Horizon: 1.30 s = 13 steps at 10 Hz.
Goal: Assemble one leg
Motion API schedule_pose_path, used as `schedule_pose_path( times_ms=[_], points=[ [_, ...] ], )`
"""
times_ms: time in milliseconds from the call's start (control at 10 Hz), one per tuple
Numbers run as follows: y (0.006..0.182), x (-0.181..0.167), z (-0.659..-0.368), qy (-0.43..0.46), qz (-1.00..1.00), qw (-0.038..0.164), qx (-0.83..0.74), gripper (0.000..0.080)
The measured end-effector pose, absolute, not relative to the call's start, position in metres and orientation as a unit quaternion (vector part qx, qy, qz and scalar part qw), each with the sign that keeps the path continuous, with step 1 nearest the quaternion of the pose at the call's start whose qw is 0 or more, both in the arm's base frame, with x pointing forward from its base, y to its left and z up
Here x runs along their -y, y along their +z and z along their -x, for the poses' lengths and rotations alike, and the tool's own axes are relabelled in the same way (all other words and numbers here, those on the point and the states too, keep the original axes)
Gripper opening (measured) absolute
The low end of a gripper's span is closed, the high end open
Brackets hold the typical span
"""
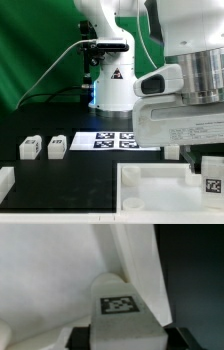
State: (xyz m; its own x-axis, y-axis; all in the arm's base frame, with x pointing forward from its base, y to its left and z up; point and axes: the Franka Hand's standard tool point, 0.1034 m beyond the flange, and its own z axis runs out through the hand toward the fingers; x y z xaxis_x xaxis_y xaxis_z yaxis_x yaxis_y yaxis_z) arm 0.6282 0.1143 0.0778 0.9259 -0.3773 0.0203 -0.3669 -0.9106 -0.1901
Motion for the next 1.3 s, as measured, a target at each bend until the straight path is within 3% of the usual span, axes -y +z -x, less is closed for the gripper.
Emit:
schedule_pose_path(
  times_ms=[200,400,600,1000,1100,1200,1300],
  points=[
    [0.0777,-0.1138,-0.6283,-0.02,0.957,0.094,-0.273,0.03],
    [0.0765,-0.1154,-0.6275,-0.005,0.877,0.093,-0.471,0.03],
    [0.0756,-0.1142,-0.6285,0.024,0.754,0.115,-0.647,0.03],
    [0.0754,-0.1139,-0.6283,0.033,0.727,0.12,-0.675,0.03],
    [0.0753,-0.1139,-0.6282,0.031,0.736,0.12,-0.666,0.0503],
    [0.0751,-0.1139,-0.6282,0.031,0.737,0.12,-0.664,0.0616],
    [0.0739,-0.112,-0.6285,0.017,0.802,0.119,-0.585,0.0616]
  ],
)
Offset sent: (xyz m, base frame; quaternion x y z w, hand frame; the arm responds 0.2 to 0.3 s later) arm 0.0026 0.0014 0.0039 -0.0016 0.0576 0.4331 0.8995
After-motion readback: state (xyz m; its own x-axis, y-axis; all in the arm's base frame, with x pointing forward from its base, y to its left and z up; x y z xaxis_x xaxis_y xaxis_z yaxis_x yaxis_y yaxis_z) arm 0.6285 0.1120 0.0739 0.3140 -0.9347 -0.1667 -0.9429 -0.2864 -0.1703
